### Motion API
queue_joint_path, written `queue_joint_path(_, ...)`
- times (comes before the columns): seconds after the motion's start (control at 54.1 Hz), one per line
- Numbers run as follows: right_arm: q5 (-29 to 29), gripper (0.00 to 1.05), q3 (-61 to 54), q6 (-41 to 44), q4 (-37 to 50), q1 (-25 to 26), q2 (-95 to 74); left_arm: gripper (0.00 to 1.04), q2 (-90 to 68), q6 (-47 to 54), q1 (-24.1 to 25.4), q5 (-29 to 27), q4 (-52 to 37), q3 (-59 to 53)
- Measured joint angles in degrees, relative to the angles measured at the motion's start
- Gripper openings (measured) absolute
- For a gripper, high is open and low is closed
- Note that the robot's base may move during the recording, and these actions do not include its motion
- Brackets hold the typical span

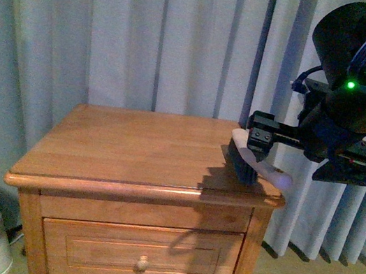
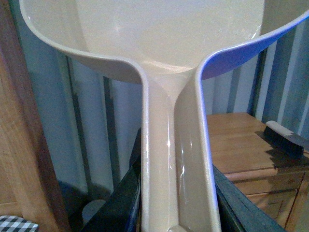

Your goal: Clean up trash

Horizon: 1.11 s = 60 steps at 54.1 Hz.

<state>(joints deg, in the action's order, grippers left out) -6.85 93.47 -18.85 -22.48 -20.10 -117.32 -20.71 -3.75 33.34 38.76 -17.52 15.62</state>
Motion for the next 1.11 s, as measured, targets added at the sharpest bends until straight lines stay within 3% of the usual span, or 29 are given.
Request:
queue_joint_path(0.536,0.9,0.97,3.5,-2.7,1.5,-1.3,-7.3,0.27,0.0,0.0,0.0,0.0,0.0,0.0)
queue_joint_path(0.794,0.9,0.62,3.5,-2.7,1.9,-1.4,-7.3,0.27,0.0,0.0,0.0,0.0,0.0,0.0)
queue_joint_path(0.96,0.9,0.25,3.3,-2.5,2.4,-1.5,-7.3,0.27,0.0,0.0,0.0,0.0,0.0,0.0)
queue_joint_path(1.108,0.5,0.2,2.4,-2.4,3.1,-1.7,-6.8,0.27,0.0,0.0,0.0,0.0,0.0,0.0)
